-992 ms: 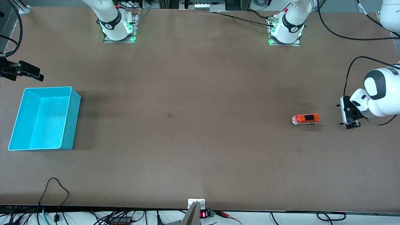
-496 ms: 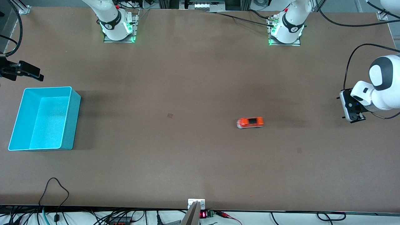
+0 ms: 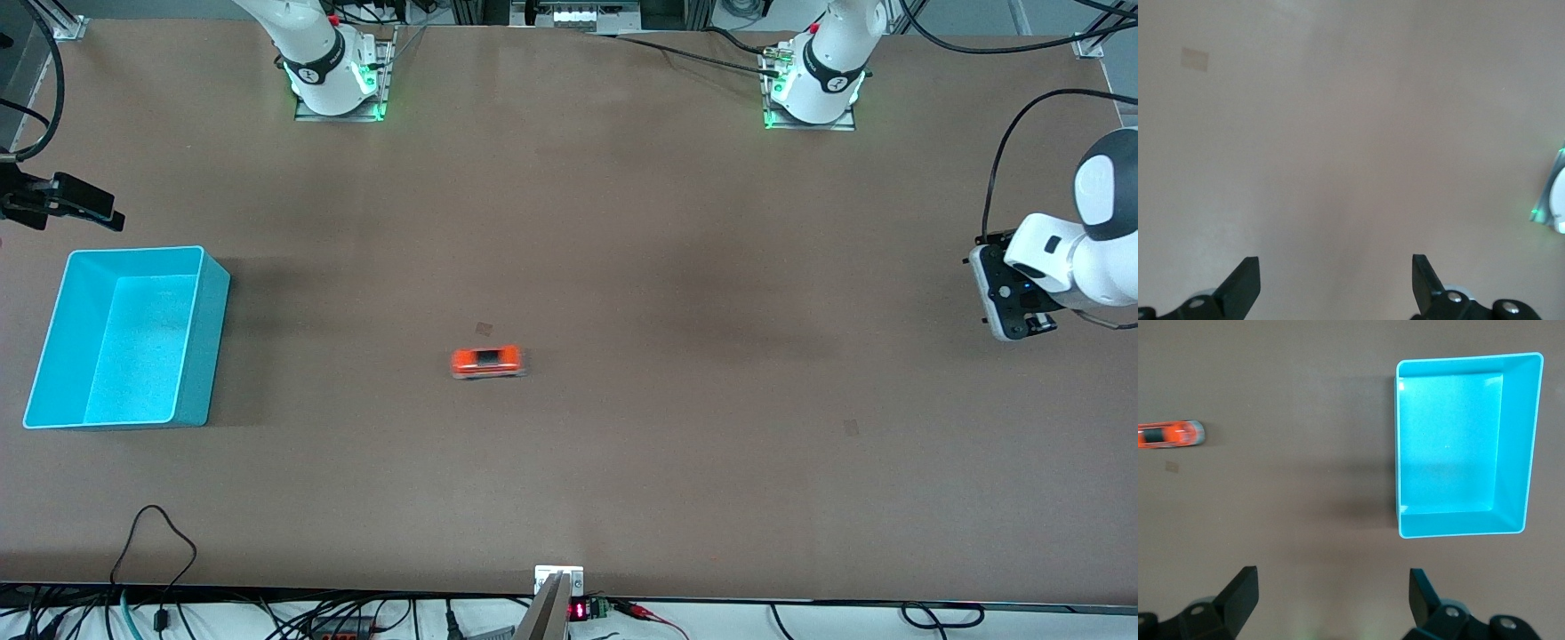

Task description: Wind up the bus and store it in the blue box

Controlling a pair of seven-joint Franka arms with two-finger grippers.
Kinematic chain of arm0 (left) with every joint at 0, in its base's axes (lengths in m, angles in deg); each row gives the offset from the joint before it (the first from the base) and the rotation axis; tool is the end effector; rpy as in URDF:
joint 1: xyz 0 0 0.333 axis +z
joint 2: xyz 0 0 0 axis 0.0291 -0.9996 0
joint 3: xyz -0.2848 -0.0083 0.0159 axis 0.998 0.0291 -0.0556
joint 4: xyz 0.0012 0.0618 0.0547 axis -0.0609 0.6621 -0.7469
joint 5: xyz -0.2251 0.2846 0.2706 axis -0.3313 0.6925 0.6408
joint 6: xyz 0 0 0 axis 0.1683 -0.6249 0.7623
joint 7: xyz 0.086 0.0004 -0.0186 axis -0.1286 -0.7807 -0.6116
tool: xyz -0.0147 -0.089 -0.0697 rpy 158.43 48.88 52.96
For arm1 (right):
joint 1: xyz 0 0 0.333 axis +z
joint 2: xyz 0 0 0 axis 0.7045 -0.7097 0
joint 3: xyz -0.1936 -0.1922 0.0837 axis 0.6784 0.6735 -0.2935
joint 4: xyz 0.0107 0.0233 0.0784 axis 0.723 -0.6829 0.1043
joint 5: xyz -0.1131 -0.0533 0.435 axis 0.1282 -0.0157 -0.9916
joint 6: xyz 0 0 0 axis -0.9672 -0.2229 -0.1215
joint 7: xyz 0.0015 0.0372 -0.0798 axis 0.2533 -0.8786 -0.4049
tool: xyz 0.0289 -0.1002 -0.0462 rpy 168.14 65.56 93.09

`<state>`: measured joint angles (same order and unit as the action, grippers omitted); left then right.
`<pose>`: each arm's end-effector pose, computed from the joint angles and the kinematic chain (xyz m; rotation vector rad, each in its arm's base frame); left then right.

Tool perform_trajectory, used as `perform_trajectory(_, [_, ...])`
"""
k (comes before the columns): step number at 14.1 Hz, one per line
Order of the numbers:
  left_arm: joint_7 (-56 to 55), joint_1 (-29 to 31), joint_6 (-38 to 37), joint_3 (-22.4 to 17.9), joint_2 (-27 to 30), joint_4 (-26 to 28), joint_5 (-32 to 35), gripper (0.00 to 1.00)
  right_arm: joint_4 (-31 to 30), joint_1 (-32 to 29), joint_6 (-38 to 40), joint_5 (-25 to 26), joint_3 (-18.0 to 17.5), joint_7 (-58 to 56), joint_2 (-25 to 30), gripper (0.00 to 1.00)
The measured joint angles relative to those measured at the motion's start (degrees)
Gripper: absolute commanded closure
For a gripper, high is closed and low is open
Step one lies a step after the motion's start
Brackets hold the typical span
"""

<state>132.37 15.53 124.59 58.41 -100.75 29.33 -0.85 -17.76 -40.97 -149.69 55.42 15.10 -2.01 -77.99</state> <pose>0.6381 0.0954 0.3609 2.4448 -1.7123 -0.3552 0.6296 -0.0507 0.5621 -3.1357 0.0191 0.1345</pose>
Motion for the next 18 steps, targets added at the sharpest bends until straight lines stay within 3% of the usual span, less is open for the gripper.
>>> perform_trajectory(6, [-20.82, -0.09, -11.28, 3.16, 7.42, -3.60, 0.02, 0.00, 0.00, 0.00, 0.00, 0.00, 0.00, 0.00, 0.00, 0.00])
perform_trajectory(15, [-43.10, -0.37, -18.45, 3.89, 8.93, -14.16, -0.07, 0.00, 0.00, 0.01, -0.09, -0.34, 0.00, 0.00, -1.44, 0.00])
perform_trajectory(18, [-58.31, -6.33, -18.80, 0.89, 10.62, -13.78, -2.28, 0.00, -0.02, 0.07, -0.63, -0.42, -0.04, 0.00, -3.03, 0.00])
